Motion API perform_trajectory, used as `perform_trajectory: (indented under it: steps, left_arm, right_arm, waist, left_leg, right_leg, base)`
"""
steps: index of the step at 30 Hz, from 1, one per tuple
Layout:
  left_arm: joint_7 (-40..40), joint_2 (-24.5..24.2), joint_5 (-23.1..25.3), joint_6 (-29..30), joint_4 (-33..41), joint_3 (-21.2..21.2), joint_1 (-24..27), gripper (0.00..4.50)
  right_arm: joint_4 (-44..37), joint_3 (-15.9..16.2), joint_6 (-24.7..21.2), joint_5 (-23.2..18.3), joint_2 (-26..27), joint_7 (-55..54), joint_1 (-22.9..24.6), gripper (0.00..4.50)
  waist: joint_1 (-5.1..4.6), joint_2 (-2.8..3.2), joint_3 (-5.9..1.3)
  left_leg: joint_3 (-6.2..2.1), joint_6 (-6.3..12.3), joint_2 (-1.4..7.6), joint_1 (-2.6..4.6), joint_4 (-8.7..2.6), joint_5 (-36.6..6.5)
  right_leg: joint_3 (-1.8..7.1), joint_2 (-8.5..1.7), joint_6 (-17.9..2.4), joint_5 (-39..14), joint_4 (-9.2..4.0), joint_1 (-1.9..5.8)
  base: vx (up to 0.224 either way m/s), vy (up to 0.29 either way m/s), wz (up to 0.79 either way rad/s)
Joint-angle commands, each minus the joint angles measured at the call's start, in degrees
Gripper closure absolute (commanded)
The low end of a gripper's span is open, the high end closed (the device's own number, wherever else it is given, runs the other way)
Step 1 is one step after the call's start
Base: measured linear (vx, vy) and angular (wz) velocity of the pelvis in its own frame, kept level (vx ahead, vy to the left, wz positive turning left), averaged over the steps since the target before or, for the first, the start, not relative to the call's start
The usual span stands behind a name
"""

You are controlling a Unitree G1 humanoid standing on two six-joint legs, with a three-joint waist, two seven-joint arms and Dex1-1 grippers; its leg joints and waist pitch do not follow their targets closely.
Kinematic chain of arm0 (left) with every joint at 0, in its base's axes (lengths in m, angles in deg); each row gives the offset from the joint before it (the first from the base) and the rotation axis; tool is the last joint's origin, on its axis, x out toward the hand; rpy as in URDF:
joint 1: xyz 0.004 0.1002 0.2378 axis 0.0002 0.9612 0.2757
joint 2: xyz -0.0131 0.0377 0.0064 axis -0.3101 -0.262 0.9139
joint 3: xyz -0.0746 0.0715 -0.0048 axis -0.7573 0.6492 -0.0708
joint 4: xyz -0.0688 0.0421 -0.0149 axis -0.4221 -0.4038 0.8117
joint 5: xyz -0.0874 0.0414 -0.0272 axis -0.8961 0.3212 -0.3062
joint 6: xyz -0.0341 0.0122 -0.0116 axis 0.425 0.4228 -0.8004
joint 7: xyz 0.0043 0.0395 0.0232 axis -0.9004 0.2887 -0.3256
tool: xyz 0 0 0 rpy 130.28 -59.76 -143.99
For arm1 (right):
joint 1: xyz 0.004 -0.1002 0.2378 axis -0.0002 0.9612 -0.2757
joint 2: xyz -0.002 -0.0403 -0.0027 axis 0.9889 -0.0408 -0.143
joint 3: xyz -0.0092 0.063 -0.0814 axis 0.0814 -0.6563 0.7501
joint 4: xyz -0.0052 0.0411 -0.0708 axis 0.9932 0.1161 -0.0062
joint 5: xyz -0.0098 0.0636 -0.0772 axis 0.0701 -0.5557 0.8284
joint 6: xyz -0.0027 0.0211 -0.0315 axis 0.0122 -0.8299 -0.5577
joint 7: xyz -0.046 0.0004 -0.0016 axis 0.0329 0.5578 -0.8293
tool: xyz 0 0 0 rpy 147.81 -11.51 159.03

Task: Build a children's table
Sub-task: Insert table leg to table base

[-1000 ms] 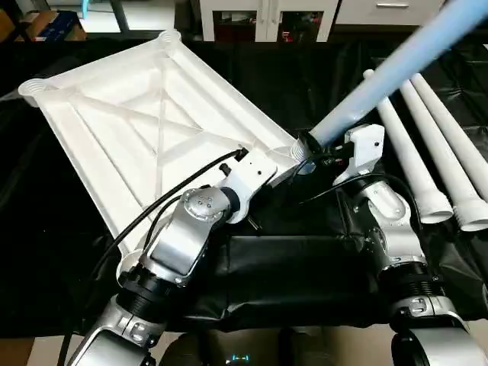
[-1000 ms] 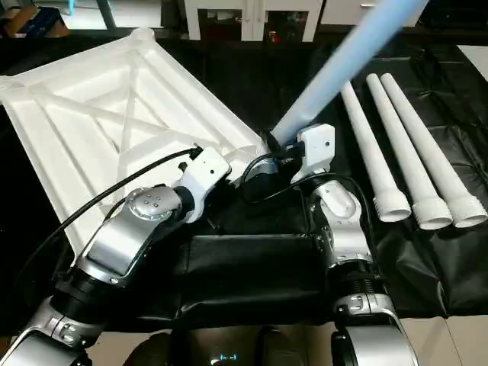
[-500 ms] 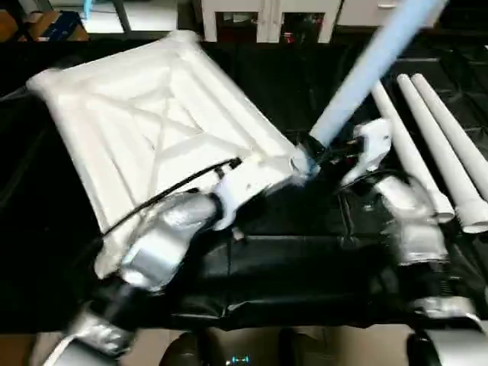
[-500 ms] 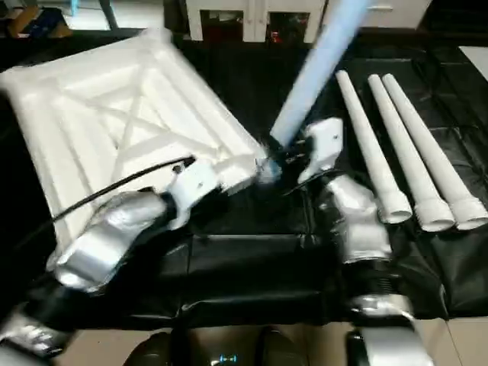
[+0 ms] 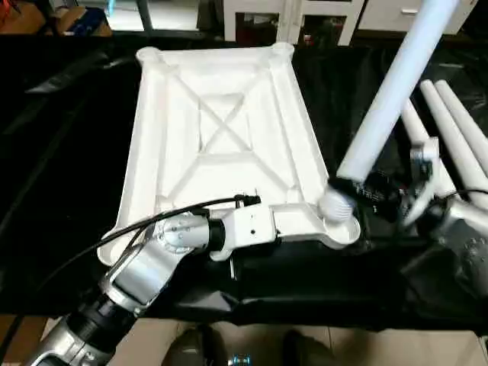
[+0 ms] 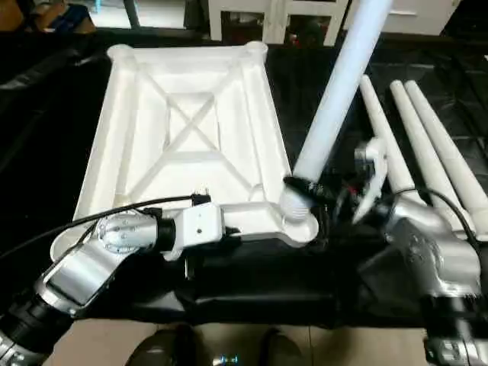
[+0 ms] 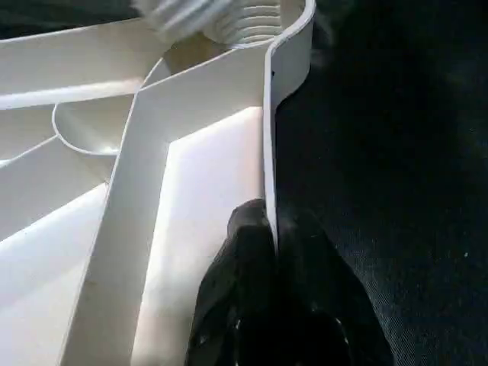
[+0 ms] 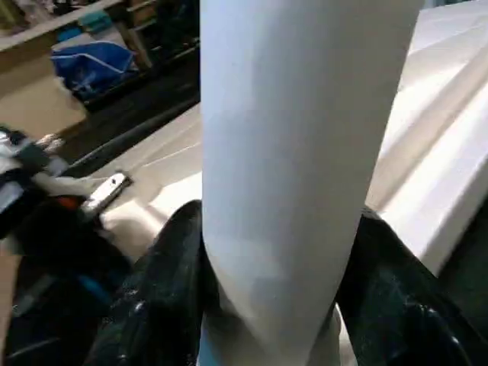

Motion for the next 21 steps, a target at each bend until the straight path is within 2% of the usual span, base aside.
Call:
perform_trajectory:
  steps: [1, 5, 6, 7, 11, 13, 18, 21]
  left_arm:
    - [1.05, 0.51, 0.86, -1.68, -1.23, 1.02, 0.63, 4.50]
    - [2.13, 0.14, 1.92, -2.30, -2.83, 1.07, 0.34, 4.50]
    - [2.16, 0.15, 2.07, -2.26, -2.90, 1.04, 0.33, 4.50]
    - [2.15, 0.24, 2.35, -2.45, -3.19, 0.89, 0.31, 4.50]
    - [1.54, 0.19, 2.01, -3.03, -3.25, 0.71, 0.43, 4.50]
    - [1.37, 0.20, 2.06, -3.33, -3.34, 0.62, 0.48, 4.50]
    - [0.97, 0.00, 1.93, -3.66, -3.19, 0.53, 0.65, 4.50]
    - [0.65, 0.03, 1.94, -3.74, -3.12, 0.45, 0.84, 4.50]
  right_arm:
    - [-3.35, -0.29, -0.91, -1.61, -0.74, 0.39, 1.28, 2.60]
    - [-5.77, -1.09, -1.80, -2.38, -0.25, 0.32, 3.07, 2.60]
    - [-5.99, -1.13, -1.83, -2.32, -0.27, 0.29, 3.24, 2.60]
    - [-6.57, -1.07, -1.11, -1.38, -0.45, -0.07, 4.20, 2.60]
    - [-4.87, -0.06, 3.81, 3.22, -0.43, -0.87, 4.99, 2.60]
    - [-4.88, -0.11, 4.31, 3.50, -0.16, -1.52, 5.10, 2.60]
    - [-3.90, 0.74, 6.44, 5.59, -0.11, -1.80, 5.03, 2.61]
    - [-2.70, 2.15, 9.03, 8.33, -0.85, -1.18, 5.41, 2.61]
  waist:
    - [-0.19, -1.38, -3.52]
    - [-0.19, -1.35, -3.46]
    - [-0.12, -0.93, -3.28]
    - [-0.14, -1.17, -3.14]
    - [-0.22, -1.17, -3.02]
    - [-0.27, -1.17, -2.93]
    - [-0.28, -1.26, -3.04]
    - [-0.26, -1.34, -3.01]
  left_leg:
    - [-1.91, 5.27, 3.55, 2.31, -4.17, -11.01]
    - [-1.99, 5.53, 3.55, 2.14, -4.26, -10.51]
    - [-2.08, 5.33, 3.59, 2.14, -4.39, -10.83]
    - [-2.02, 4.75, 3.61, 2.18, -4.50, -12.12]
    - [-2.18, 3.45, 3.64, 2.09, -4.79, -14.23]
    - [-2.22, 2.93, 3.63, 2.19, -4.92, -15.09]
    - [-2.12, 3.53, 3.60, 2.15, -4.93, -14.13]
    - [-2.10, 3.60, 3.66, 2.14, -4.93, -14.26]
  right_leg:
    - [1.65, -2.54, -12.47, -13.43, -4.25, 2.05]
    - [1.56, -2.46, -12.18, -13.26, -4.28, 1.96]
    - [1.56, -2.52, -12.16, -13.68, -4.31, 1.84]
    - [1.62, -2.52, -11.75, -15.11, -4.59, 1.77]
    - [1.64, -2.74, -10.78, -18.55, -4.92, 1.64]
    - [1.68, -2.72, -10.25, -19.63, -5.07, 1.51]
    - [1.65, -2.59, -10.55, -17.40, -4.97, 1.63]
    - [1.66, -2.70, -10.37, -18.31, -5.05, 1.56]
  base:
    - [0.000, 0.000, 0.00]
    - [0.000, 0.000, 0.00]
    - [0.000, 0.000, 0.00]
    - [0.000, 0.000, 0.00]
    - [0.000, 0.000, 0.00]
    - [0.000, 0.000, 0.00]
    - [0.000, 0.000, 0.00]
    - [0.000, 0.000, 0.00]
